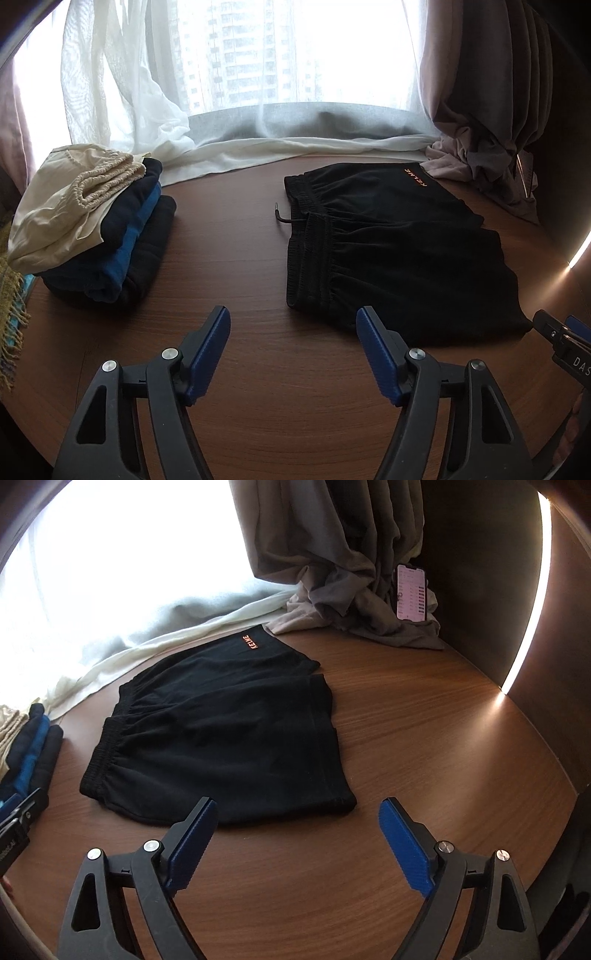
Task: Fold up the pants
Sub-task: 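Move both grippers to the black shorts and close the right gripper on its edge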
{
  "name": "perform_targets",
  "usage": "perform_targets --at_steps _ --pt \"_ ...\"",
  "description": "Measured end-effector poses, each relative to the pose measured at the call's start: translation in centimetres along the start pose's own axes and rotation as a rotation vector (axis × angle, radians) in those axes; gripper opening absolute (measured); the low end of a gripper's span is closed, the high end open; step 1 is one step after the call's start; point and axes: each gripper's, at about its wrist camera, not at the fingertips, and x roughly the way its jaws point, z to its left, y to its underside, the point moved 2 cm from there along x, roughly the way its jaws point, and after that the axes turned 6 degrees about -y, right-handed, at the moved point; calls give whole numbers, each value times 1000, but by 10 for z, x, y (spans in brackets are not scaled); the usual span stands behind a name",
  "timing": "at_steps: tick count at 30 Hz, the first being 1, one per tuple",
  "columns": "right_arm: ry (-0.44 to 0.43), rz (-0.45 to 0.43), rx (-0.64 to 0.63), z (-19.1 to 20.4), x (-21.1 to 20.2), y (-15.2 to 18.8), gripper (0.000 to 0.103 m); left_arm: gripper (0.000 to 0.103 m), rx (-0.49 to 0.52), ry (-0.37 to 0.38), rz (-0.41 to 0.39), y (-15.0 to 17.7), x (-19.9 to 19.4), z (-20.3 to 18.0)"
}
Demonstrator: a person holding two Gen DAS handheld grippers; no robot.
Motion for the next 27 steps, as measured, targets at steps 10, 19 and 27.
perform_targets --at_steps 10,19,27 --pt "41 54 115 -17 30 -3 79 65 20 21 106 -3 45 -10" --pt "48 96 185 -26 48 -1 72 62 32 47 152 -5 67 -17" --pt "35 133 211 -24 63 0 67 59 14 52 185 -2 85 -17"
